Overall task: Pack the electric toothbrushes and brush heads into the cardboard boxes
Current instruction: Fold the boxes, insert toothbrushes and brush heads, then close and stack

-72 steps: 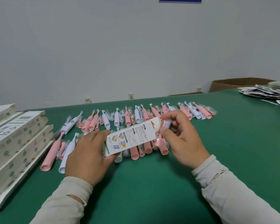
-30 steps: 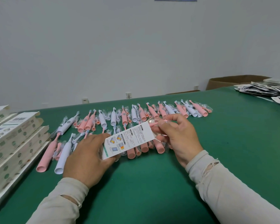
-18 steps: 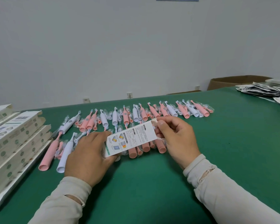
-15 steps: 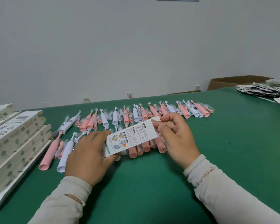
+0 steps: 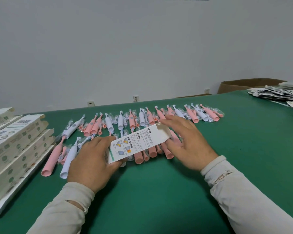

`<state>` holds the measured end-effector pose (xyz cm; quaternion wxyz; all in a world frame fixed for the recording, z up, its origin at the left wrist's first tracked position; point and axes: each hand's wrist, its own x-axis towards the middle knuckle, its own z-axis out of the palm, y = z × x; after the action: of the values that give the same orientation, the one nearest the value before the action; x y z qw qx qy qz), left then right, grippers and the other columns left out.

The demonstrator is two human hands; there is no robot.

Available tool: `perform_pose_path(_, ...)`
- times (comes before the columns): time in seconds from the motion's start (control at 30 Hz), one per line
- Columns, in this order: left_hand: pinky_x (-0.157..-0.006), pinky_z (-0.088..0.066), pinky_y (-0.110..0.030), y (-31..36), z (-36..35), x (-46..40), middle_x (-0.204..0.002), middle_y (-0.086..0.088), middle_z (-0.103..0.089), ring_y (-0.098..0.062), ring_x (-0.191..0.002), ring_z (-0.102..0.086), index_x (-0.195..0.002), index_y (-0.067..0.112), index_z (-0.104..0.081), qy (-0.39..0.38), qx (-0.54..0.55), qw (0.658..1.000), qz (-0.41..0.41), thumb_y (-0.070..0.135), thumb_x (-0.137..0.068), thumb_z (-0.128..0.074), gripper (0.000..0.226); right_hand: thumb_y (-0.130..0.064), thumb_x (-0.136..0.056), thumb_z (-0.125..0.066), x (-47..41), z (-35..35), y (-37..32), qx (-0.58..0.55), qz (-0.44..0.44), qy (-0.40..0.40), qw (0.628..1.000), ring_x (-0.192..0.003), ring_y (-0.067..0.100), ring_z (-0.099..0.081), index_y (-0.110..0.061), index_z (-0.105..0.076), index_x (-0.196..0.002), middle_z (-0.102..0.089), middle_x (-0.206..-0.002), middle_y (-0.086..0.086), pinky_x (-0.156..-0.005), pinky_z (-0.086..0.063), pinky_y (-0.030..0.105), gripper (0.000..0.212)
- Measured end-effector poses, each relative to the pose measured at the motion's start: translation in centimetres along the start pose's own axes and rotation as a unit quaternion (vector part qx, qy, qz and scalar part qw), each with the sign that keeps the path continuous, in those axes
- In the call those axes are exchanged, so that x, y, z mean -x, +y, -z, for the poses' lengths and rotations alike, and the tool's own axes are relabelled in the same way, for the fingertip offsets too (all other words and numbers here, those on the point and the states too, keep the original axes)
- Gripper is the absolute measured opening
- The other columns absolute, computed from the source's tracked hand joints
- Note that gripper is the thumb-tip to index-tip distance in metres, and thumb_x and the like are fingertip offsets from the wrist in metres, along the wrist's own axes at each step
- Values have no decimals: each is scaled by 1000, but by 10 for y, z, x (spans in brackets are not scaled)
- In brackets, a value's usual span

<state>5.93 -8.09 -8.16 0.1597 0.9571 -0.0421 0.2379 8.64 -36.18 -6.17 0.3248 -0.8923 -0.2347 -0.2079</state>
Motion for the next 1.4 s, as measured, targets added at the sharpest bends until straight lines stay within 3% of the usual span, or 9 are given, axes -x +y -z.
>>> perform_pose_path(0.1, -88, -48, -37, 0, 0, 0, -130, 15, -57, -14, -117, -48, -134, 40, -50, 2, 1, 1000, 4, 65, -75, -68, 67, -27, -94, -59, 1, -5, 0, -52, 0, 25, 998, -137, 4, -36, -37, -59, -135, -42, -140, -25, -118, -32, 41, 42)
perform_pose_path(0.3, -88, -47, -38, 1, 2, 0, -127, 13, -58, -15, -115, -49, -132, 39, -52, 8, 11, 1000, -1, 63, -73, -69, 66, -18, -96, -62, 0, -13, -5, -112, 3, 58, 992, -129, 7, -47, -33, -69, -125, -51, -135, -11, -110, -43, 40, 33)
perform_pose_path(0.53, -85, -45, -37, 2, 2, 2, -128, 13, -58, -16, -116, -50, -132, 40, -52, 13, 5, 1000, 6, 61, -74, -71, 65, -15, -95, -63, 2, -15, -13, -140, -1, 85, 986, -113, -5, -53, -34, -68, -118, -54, -123, -23, -89, -45, 8, 31)
perform_pose_path(0.67, -83, -45, -37, 3, 2, 2, -129, 13, -58, -16, -117, -51, -132, 39, -53, 29, -1, 1000, 9, 58, -75, -72, 63, -17, -88, -65, -3, -18, -16, -337, -91, 113, 930, -93, 1, -66, -37, -59, -110, -70, -105, -19, -82, -55, 21, 30)
perform_pose_path(0.73, -83, -46, -38, 3, 2, 2, -129, 12, -58, -17, -117, -51, -132, 38, -53, 30, -5, 1000, 7, 58, -75, -72, 64, -13, -92, -66, -5, -20, -15, -334, -99, 123, 929, -95, 7, -69, -39, -68, -105, -74, -101, -14, -87, -59, 35, 28)
perform_pose_path(0.87, -80, -43, -36, 4, 1, 2, -128, 13, -58, -16, -116, -51, -132, 39, -53, 27, -17, 999, 2, 61, -74, -71, 65, -11, -93, -67, -4, -21, -17, -307, -90, 121, 940, -91, 3, -69, -58, -72, -87, -74, -99, -22, -85, -61, 40, 47)
perform_pose_path(1.03, -81, -46, -36, 4, 2, 2, -129, 13, -58, -16, -115, -52, -133, 39, -52, 27, -19, 999, -1, 61, -74, -71, 65, -13, -92, -69, -5, -22, -14, -307, -107, 123, 938, -91, 10, -69, -50, -73, -86, -74, -95, -17, -84, -60, 45, 38)
perform_pose_path(1.2, -84, -47, -37, 6, 3, 2, -130, 14, -57, -15, -117, -50, -134, 39, -51, 19, -21, 1000, 2, 62, -75, -70, 66, -13, -89, -72, -3, -21, -14, -300, -100, 121, 941, -73, 3, -63, -28, -74, -82, -72, -82, -13, -72, -56, 24, 17)
perform_pose_path(1.4, -85, -47, -39, 6, 4, 3, -129, 9, -59, -19, -118, -52, -134, 37, -52, 35, -3, 999, 15, 53, -76, -75, 65, -22, -86, -71, -1, -30, -20, -339, -65, 85, 935, -88, 3, -68, -45, -73, -93, -72, -98, -18, -81, -51, 20, 25)
